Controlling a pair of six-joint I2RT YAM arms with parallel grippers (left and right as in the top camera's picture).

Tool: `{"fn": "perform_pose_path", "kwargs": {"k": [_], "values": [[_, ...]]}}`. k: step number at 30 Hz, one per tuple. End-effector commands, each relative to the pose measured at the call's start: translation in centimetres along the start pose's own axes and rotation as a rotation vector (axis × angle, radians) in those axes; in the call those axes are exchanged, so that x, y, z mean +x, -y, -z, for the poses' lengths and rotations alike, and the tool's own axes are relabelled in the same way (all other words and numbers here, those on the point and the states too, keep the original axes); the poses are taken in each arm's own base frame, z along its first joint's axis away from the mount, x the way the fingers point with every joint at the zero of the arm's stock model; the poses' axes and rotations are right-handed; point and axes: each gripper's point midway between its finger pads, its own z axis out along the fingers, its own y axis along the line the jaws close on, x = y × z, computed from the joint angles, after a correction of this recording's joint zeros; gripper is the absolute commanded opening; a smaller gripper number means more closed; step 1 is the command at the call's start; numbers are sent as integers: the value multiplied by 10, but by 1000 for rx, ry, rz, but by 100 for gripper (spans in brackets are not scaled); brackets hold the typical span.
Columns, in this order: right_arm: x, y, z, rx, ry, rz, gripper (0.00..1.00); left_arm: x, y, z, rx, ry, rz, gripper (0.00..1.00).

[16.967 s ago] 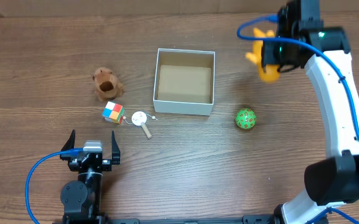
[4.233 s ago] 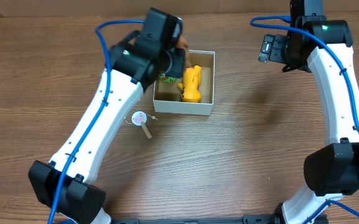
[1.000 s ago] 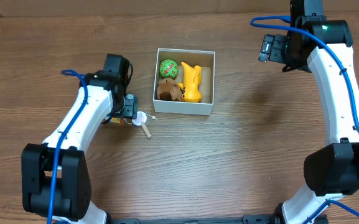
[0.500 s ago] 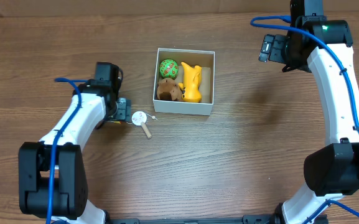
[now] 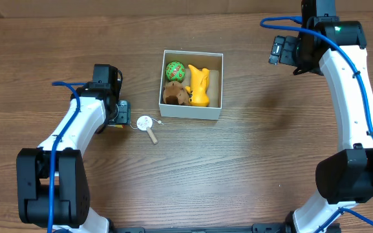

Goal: Pack container
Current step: 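Move the left gripper down over the colourful puzzle cube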

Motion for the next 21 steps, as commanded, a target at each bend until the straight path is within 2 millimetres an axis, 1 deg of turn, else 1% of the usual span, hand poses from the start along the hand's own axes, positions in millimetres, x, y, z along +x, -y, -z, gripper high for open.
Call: {"fn": "perform_pose_path", "kwargs": {"k": [1,4,5,9,12,18,21], "values": [[-9,3,13,-3,43,-16,100,-2,3,0,25,16,-31,76],[-9,3,13,-3,43,-16,100,-4,12,1,78,24,-82,77],[-9,3,13,-3,43,-16,100,-4,14,1,91,26,-98,79],[-9,3,13,-3,43,-16,100,-4,16,0,98,27,-145,84],[-9,3,13,-3,43,-16,100,-4,16,0,98,28,-172,83],[-9,3,13,-3,43,-16,100,-4,16,0,99,28,-173,72],[-9,3,13,-3,43,-16,100,-3,16,-1,98,27,-180,63]]}}
